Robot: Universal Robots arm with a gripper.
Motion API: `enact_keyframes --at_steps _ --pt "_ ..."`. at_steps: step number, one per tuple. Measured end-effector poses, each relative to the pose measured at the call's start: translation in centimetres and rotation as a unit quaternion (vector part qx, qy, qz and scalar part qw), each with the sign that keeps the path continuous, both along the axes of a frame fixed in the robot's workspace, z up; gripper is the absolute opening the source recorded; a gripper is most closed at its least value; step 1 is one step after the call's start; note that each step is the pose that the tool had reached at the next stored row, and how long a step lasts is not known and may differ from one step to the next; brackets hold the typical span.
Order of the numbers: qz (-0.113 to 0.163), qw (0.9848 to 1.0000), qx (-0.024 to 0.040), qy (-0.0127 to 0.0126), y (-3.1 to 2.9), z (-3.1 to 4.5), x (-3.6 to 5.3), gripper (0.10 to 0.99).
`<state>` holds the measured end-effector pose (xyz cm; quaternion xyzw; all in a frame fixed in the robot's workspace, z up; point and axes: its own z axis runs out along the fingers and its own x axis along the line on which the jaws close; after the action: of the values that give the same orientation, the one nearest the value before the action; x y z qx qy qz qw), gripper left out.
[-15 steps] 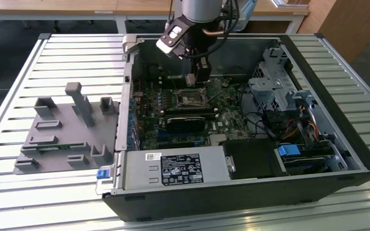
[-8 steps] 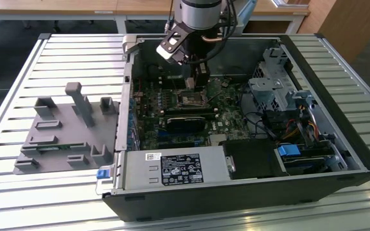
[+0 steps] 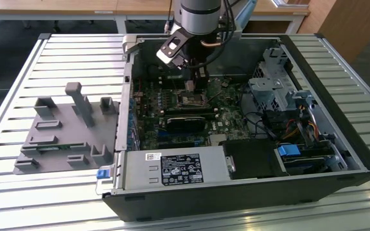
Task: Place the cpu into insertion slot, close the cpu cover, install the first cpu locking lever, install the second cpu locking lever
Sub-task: 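Place the cpu into insertion slot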
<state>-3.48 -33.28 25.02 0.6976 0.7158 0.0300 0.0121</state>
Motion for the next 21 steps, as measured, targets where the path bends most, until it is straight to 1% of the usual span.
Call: enact_keyframes --at_steps 3,5,15,21 --pt "0.000 1.0000 -0.0002 0.0001 0.00 -0.06 0.00 0.537" --pt "0.000 1.0000 0.0000 0.0000 0.04 -0.26 -0.05 0.537" --pt "-0.002 1.0000 0.0001 0.0000 0.39 -1.97 -0.14 0.537" --pt "-0.004 1.0000 -0.0001 0.0000 0.55 -2.73 -0.21 0.537"
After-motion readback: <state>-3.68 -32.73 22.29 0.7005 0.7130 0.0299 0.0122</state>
